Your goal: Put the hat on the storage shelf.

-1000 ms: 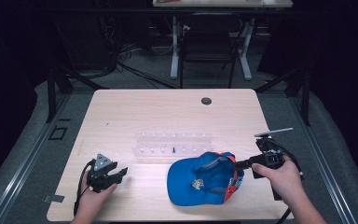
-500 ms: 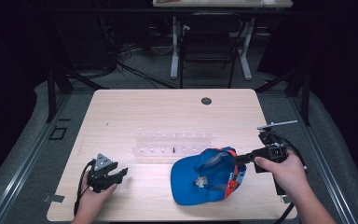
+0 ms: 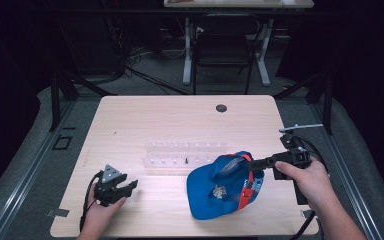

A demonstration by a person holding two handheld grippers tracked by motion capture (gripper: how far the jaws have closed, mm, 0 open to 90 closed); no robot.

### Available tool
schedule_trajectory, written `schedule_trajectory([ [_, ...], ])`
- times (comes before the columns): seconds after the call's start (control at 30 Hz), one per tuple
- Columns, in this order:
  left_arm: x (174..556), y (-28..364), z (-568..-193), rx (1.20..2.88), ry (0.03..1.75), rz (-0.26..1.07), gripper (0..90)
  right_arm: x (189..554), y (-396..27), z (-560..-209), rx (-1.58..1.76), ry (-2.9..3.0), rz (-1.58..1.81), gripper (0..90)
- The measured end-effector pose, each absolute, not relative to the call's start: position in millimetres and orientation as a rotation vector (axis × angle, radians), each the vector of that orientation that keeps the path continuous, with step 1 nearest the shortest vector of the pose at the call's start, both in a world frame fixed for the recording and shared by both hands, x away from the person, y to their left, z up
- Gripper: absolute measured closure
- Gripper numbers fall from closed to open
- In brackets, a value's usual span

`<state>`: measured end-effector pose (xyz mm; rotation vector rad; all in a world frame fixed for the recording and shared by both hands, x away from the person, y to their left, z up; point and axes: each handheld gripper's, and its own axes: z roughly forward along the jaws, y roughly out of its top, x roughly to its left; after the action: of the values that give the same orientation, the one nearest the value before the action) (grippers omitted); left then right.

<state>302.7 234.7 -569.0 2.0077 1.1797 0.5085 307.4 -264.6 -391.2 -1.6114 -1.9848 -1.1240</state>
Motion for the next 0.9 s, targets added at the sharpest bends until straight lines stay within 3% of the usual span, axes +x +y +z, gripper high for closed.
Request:
schedule_trajectory([
  [0.9, 302, 234, -569, 2.003, 1.179, 0.509, 48.8, 315, -246, -367, -1.480, -1.896, -1.211, 78.3],
])
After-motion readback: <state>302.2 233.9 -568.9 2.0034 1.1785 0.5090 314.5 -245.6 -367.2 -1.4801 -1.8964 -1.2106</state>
